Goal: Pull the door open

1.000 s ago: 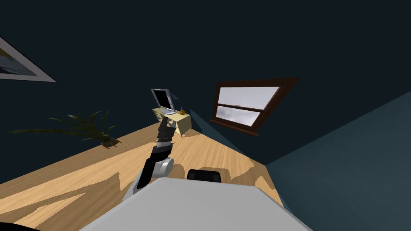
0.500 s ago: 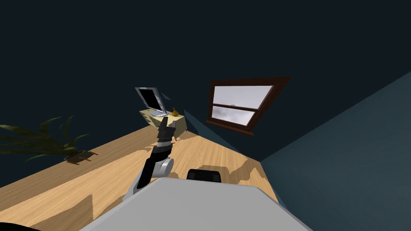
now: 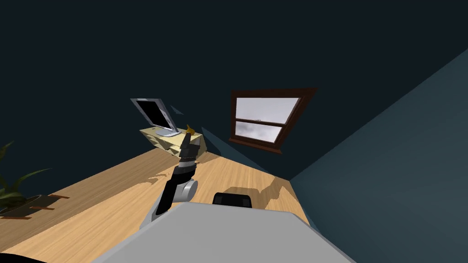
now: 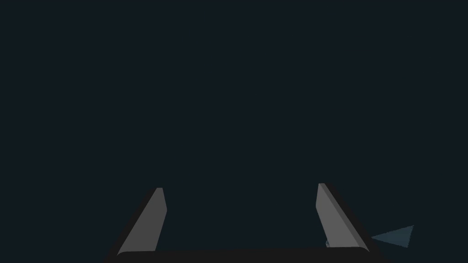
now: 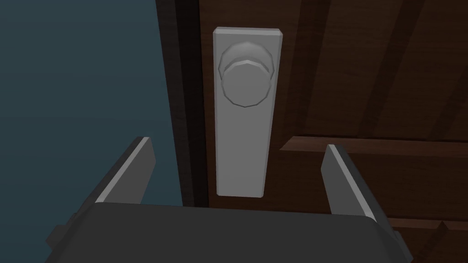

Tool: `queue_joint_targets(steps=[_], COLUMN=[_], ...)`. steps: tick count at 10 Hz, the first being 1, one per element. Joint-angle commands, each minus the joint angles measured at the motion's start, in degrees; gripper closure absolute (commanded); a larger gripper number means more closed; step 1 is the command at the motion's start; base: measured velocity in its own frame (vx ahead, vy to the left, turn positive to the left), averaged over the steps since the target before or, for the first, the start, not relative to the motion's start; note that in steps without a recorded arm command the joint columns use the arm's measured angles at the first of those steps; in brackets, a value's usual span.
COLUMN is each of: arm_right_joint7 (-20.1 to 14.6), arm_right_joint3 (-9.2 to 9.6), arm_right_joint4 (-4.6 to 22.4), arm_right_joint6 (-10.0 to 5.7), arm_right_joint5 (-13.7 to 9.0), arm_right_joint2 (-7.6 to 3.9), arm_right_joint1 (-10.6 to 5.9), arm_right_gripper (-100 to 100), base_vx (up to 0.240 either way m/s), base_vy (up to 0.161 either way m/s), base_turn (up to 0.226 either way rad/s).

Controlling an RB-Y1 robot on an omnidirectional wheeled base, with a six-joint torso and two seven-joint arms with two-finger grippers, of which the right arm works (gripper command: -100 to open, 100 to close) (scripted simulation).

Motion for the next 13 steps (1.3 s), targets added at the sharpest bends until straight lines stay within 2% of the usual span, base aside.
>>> queue_joint_targets(steps=[1,9,13], arm_right_joint7=[-2.2,-10.9,-15.4], arm_right_joint3=[0.7,3.59,5.06], arm_right_joint4=[0.2,1.3,1.9], arm_right_joint6=[0.0,0.14,0.16], arm_right_joint5=[2.0,10.0,14.1], arm_right_joint2=[0.17,1.08,1.48], arm_right_joint1=[0.55,2.64,3.71], arm_right_gripper=[-100,-100,-100], base_vx=[0.099,0.103,0.088], base_vy=[-0.112,-0.119,-0.165], base_turn=[-0.207,-0.143,-0.157])
